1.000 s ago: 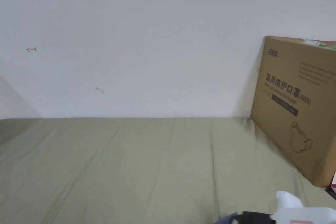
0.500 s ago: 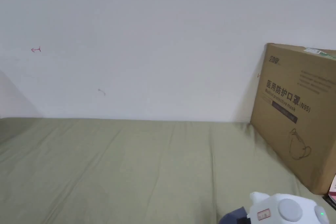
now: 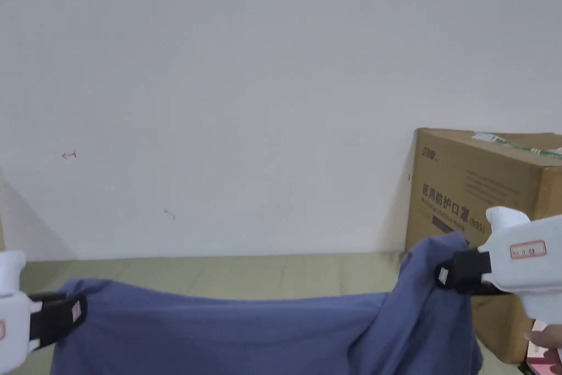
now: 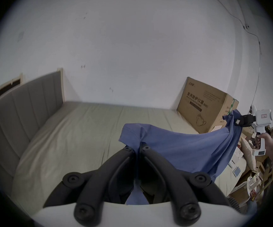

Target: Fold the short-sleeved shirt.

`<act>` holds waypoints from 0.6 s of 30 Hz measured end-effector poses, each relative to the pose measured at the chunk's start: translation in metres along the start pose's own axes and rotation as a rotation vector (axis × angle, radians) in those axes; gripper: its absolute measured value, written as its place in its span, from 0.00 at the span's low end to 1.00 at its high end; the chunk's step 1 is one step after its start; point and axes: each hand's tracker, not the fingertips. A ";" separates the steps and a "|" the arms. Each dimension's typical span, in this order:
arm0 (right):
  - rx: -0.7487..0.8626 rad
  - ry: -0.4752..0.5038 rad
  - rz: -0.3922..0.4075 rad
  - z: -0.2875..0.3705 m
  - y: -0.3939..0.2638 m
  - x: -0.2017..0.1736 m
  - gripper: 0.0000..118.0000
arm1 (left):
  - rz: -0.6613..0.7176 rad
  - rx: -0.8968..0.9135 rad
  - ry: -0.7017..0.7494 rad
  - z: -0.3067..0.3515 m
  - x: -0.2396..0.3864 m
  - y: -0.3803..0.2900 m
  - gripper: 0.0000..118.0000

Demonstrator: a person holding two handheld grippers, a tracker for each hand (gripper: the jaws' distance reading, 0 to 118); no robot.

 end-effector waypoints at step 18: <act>0.297 -0.216 0.208 -0.052 0.203 -0.069 0.06 | 0.115 0.222 0.127 -0.100 0.012 0.178 0.03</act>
